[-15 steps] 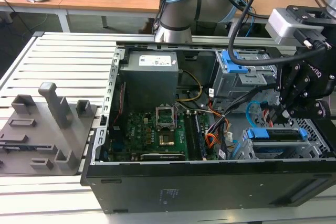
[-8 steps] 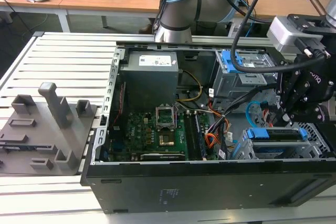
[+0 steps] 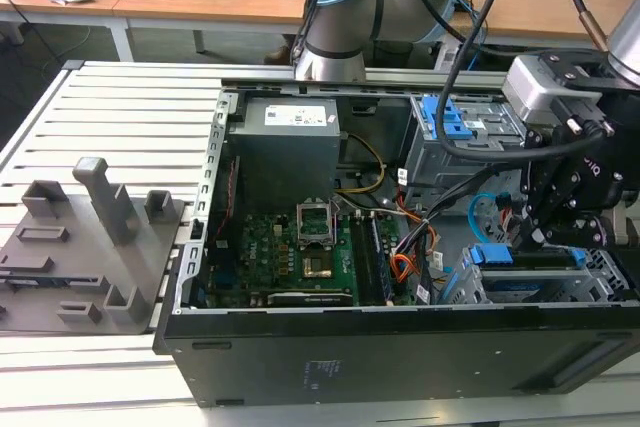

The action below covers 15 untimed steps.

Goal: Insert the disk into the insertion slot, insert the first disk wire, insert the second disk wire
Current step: 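Insert the disk into the insertion slot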

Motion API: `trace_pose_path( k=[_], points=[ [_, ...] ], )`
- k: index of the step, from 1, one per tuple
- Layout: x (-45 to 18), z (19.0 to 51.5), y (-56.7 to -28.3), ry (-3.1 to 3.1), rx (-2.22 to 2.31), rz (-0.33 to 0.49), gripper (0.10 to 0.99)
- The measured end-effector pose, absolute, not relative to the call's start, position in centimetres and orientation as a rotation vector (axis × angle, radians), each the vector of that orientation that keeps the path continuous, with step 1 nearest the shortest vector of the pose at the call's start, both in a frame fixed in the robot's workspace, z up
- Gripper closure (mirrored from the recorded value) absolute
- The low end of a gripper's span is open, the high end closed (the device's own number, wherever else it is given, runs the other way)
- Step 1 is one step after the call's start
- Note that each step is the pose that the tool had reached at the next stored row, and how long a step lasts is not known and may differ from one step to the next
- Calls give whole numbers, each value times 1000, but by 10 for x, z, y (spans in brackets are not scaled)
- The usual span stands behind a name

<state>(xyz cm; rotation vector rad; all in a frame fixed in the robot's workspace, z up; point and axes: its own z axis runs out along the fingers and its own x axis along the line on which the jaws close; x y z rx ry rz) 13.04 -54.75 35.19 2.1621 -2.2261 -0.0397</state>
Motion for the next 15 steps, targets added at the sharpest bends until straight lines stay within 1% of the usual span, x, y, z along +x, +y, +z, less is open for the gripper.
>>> trace_pose_path(
  k=[5,15],
  points=[
    [132,341,-548,-2226,2162,-40,980],
    [132,341,-548,-2226,2162,-40,980]
  ],
)
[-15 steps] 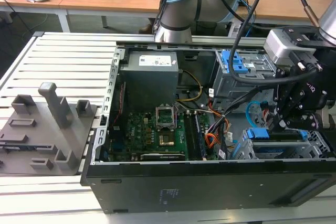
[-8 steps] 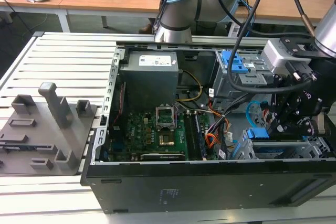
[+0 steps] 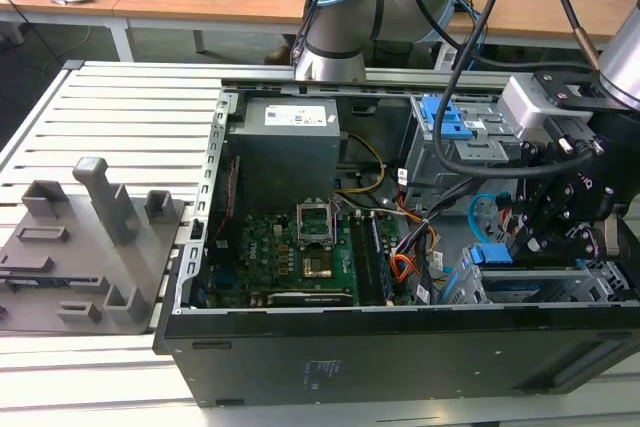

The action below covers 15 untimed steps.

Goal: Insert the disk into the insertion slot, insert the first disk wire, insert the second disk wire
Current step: 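Insert the disk into the insertion slot, then insert the first disk wire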

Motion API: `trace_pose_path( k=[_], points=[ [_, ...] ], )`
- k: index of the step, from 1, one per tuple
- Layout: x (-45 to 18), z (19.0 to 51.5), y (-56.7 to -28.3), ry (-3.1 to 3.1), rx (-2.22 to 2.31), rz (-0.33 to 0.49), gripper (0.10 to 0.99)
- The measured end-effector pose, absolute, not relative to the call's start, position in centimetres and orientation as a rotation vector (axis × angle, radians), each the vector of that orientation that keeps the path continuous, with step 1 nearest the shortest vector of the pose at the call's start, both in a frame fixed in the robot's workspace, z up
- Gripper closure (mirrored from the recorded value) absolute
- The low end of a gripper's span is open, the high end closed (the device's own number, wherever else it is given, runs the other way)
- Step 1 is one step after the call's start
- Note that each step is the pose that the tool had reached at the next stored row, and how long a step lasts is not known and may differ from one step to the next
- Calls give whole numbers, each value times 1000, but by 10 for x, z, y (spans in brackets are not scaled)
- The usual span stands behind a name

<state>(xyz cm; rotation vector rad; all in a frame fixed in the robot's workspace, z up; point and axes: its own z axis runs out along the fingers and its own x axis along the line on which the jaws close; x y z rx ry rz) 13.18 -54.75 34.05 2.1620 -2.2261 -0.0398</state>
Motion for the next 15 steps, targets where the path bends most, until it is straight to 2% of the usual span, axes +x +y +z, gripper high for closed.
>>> trace_pose_path(
  k=[6,7,8,9,10,15],
  points=[
    [132,341,-548,-2226,2162,-40,973],
    [132,341,-548,-2226,2162,-40,918],
    [132,341,-548,-2226,2162,-40,792],
    [132,341,-548,-2226,2162,-40,792],
    [132,341,-548,-2226,2162,-40,725],
    [132,349,-547,-2226,2162,-40,725]
  ],
)
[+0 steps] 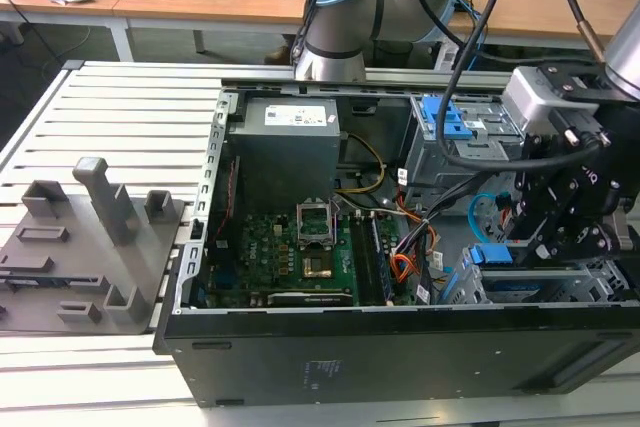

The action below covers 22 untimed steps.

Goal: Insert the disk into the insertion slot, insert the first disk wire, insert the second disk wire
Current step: 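Insert the first disk wire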

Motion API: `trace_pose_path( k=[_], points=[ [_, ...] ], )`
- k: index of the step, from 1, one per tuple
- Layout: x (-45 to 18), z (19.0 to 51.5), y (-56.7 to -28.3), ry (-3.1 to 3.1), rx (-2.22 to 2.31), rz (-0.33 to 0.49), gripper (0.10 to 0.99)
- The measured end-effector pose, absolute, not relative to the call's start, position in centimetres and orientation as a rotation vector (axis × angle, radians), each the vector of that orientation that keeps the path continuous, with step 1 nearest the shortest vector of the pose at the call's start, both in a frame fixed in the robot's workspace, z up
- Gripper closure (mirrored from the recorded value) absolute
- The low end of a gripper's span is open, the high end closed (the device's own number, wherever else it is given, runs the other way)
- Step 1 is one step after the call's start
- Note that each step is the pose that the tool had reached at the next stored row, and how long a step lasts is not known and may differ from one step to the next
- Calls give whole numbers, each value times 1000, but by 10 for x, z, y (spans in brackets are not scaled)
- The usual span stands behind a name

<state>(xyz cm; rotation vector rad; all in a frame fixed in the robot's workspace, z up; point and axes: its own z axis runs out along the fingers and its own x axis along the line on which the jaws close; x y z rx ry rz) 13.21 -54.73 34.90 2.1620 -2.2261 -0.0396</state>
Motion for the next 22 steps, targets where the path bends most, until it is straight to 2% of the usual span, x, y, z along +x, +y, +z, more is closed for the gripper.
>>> trace_pose_path(
  k=[4,13,22],
  points=[
    [132,366,-546,-2223,2159,-33,725],
    [132,367,-546,-2223,2159,-32,725],
    [132,367,-526,-2223,2159,-33,725]
  ],
)
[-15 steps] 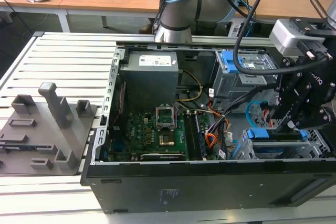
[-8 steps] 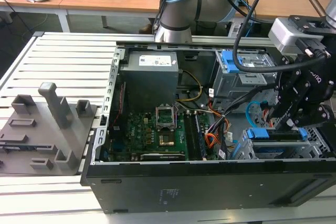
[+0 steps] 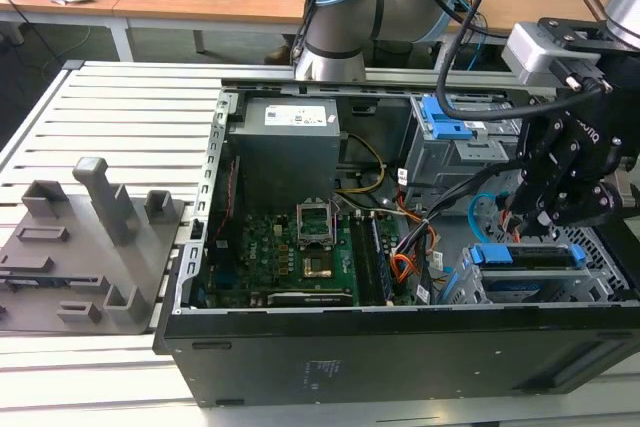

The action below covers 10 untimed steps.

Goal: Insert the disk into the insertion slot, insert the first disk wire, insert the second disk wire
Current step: 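Insert the first disk wire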

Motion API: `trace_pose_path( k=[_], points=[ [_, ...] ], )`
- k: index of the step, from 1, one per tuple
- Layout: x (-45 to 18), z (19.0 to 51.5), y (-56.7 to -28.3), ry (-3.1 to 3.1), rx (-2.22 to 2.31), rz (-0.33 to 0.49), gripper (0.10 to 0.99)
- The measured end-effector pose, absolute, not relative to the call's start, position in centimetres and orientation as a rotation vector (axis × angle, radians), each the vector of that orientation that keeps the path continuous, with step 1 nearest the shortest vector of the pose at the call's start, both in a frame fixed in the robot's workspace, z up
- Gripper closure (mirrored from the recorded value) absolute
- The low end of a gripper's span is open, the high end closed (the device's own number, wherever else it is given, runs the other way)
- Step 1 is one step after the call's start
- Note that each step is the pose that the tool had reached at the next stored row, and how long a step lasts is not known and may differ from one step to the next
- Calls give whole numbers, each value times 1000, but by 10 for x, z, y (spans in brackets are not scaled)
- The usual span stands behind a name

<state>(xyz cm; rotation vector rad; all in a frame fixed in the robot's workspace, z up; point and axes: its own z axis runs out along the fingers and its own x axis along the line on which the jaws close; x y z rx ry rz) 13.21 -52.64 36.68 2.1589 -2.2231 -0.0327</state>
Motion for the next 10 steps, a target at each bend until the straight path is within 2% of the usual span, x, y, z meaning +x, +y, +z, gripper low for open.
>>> trace_pose_path(
  k=[10],
  points=[
    [143,367,-509,-2222,2158,-31,725]
  ],
)
